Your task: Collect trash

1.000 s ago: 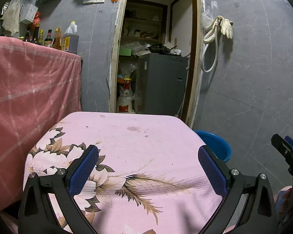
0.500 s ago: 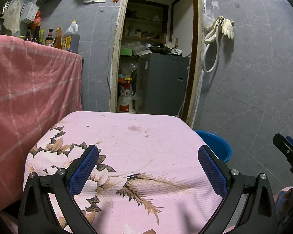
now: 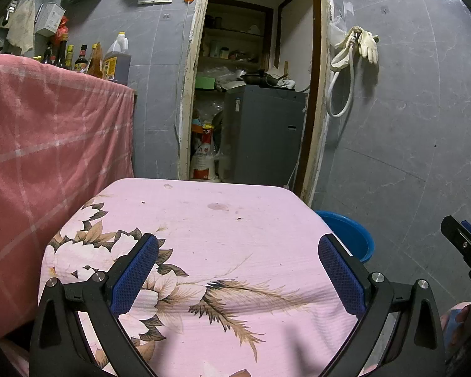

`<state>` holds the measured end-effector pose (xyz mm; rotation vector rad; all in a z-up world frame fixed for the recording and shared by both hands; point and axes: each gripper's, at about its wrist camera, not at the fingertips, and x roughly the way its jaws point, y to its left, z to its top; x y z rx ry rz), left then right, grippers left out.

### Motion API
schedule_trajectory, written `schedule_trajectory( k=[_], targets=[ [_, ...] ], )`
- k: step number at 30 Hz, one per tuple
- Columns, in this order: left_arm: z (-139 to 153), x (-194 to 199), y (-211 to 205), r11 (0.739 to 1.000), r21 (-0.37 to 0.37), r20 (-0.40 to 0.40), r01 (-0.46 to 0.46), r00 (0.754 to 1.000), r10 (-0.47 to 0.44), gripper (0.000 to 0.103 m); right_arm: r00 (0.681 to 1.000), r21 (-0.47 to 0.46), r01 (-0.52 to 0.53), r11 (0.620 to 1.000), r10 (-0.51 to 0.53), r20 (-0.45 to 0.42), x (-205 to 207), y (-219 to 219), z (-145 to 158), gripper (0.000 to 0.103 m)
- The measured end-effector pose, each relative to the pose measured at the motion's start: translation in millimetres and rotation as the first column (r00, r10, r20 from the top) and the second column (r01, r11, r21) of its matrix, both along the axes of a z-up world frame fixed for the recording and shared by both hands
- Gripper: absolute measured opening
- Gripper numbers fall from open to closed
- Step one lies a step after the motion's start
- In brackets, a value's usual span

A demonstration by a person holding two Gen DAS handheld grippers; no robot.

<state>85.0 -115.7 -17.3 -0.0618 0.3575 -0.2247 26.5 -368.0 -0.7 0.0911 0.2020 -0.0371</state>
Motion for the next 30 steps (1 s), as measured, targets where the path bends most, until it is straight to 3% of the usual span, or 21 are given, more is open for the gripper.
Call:
schedule_trajectory(
  k=[30],
  targets=[
    [-1.2, 3.5, 2.9, 0.999, -0.009, -0.011, -0.033, 0.999, 0.033, 0.1, 1.0, 0.002, 0.001, 1.0, -0.001, -0.001, -0.9, 5.3, -0.6, 0.103]
  ],
)
